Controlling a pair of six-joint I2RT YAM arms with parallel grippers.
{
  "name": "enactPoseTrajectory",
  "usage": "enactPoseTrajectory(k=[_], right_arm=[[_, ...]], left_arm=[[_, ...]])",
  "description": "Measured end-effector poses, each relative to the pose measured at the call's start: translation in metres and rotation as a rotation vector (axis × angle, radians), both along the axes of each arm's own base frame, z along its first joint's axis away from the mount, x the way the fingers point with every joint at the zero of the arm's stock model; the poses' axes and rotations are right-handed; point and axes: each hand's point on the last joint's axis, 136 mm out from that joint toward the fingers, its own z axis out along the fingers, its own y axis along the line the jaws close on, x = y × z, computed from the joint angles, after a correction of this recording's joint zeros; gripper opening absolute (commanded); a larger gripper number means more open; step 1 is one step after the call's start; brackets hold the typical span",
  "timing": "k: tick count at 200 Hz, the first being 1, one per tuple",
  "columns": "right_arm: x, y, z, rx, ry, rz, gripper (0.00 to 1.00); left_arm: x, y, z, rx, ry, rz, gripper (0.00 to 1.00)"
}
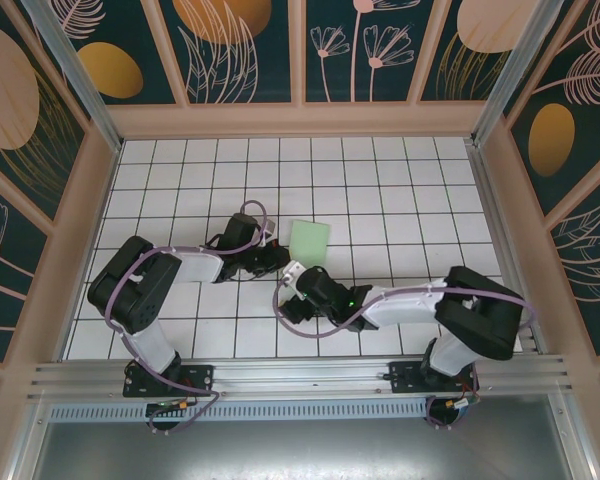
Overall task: Fold a paper plane with a square sheet of paper (fold left side to right side)
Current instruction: Third fold the triangle at the center of the table.
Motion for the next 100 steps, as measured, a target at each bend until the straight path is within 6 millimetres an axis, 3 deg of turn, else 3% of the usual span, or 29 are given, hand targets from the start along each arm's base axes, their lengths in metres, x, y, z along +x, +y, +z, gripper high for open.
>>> enactPoseTrajectory(k=[23,53,100], right_arm=[[0.011,0.004,-0.006,-0.048,-0.045,-0.014,0.79],[0.021,0.006,-0.002,-0.072,-0.095,-0.032,0.64],[0.025,0.005,0.0,-0.085,-0.123,-0.036,0.29]], left_arm=[[0.0,0.0,0.0,-0.003,0.001,-0.003,0.0],[0.0,0.0,0.0,-0.003,0.001,-0.003,0.0],[0.0,0.0,0.0,-0.003,0.001,-0.003,0.0]])
